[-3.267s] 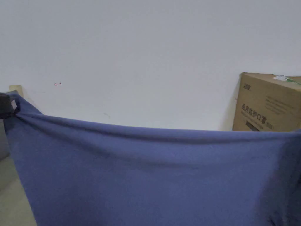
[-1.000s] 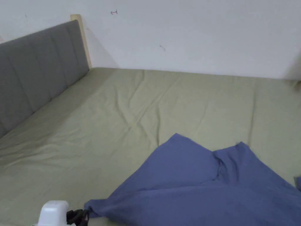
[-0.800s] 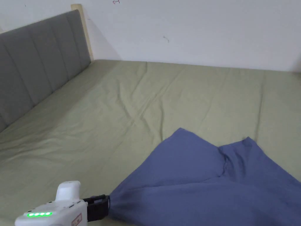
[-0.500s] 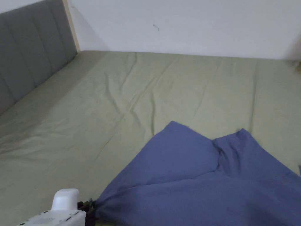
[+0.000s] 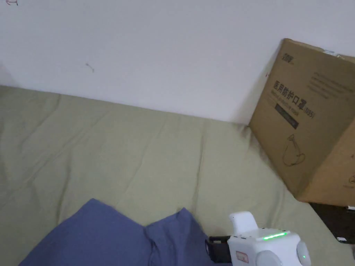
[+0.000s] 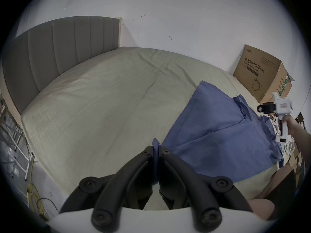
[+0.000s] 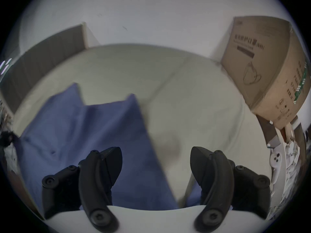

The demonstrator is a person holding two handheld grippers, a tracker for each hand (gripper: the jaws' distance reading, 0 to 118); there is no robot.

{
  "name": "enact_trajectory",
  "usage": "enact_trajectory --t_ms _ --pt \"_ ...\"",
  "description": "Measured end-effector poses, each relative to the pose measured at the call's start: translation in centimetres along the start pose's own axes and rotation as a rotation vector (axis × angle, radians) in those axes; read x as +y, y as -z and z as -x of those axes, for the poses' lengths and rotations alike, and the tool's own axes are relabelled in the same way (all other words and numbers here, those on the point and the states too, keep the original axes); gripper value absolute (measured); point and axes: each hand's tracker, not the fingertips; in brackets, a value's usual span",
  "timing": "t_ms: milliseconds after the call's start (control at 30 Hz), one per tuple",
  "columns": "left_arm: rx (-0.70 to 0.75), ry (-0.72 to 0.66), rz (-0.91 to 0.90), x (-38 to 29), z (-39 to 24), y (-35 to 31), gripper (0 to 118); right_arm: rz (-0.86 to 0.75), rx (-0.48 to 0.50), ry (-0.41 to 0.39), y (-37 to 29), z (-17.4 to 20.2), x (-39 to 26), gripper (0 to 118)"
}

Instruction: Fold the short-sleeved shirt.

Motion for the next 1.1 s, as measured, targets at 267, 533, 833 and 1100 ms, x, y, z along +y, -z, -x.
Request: enact_trajectory --t_ms 267,533,833,1100 --pt "-0.009 -0.021 0.021 0.8 0.5 0.6 5 0.083 0.160 0.131 -0.2 -1.9 -3.2 0" --pt "-0.092 0.067 -0.138 8.6 -1.6 -4.2 5 -0.191 0.178 0.162 -14.9 -2.4 -3.2 0" --pt "-0.173 0.108 -0.457 20.5 -4.7 -17.1 5 -0.598 0.008 0.165 -39.7 -6.3 -1.5 0" --pt "-0.186 0.208 -0.560 30.1 -8.2 -21.0 5 -0.707 -0.094 0.063 -47.5 -8.1 4.8 0"
